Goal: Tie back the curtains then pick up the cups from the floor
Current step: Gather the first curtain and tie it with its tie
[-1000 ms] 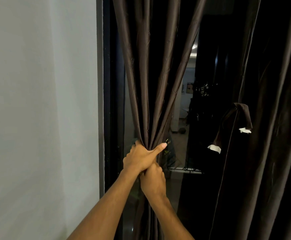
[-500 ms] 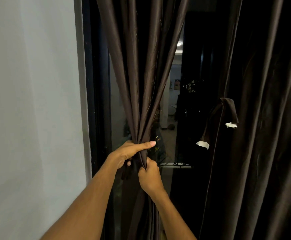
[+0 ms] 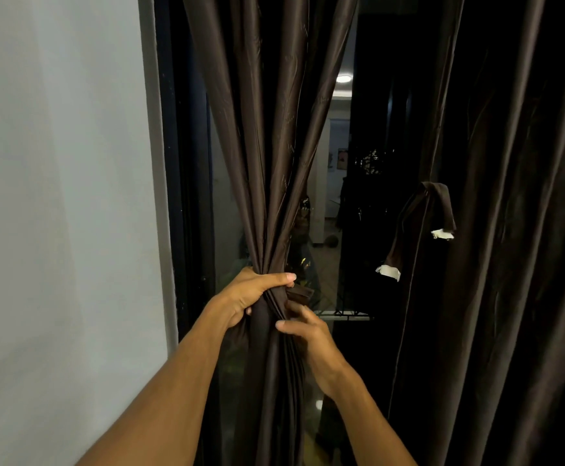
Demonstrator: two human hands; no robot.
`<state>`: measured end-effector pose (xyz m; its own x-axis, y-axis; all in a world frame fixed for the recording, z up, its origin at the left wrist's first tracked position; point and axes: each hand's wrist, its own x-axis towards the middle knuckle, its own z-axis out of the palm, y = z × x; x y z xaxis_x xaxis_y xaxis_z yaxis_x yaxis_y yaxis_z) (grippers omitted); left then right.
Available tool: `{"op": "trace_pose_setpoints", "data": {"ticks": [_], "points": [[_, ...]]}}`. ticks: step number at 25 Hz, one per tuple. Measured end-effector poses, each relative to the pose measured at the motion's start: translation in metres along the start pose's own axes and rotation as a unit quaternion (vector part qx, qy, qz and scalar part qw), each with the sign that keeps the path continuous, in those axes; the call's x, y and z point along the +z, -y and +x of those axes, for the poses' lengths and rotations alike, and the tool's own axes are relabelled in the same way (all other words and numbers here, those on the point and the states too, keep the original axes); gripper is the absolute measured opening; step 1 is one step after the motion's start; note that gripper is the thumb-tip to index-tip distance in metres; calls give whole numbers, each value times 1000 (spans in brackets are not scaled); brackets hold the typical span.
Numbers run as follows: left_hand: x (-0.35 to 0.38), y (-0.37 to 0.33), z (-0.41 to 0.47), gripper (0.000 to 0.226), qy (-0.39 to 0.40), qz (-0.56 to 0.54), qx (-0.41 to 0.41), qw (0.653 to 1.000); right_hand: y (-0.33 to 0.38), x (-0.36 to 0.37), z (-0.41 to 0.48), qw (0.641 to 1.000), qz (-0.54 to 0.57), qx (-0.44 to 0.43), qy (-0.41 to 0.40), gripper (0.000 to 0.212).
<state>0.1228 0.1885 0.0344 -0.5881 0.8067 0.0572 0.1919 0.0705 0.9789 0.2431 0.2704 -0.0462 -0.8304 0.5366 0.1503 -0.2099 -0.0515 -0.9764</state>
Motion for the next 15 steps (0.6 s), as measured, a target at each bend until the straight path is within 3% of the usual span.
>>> {"op": "trace_pose_setpoints", "data": {"ticks": [2,4,9,11,15], "points": [[2,-2,-5,28,-2,2,4,1000,4,-16,2,999,35,18,-35,41],[6,-5,-11,31,-9,17,11,1000,19,-24,5,999,-3,4,-54,42],[11,-8,-19,25,-47,42,19,998,65,-23,15,982,-182,-50,14,12],[12,-10,-25,23,-40,25,35,998,76,-24,18,965,-258,-37,40,11],[18,-15,-29,31,-44,29,42,998,88,-22,30,935,-350,-36,-41,19]]}}
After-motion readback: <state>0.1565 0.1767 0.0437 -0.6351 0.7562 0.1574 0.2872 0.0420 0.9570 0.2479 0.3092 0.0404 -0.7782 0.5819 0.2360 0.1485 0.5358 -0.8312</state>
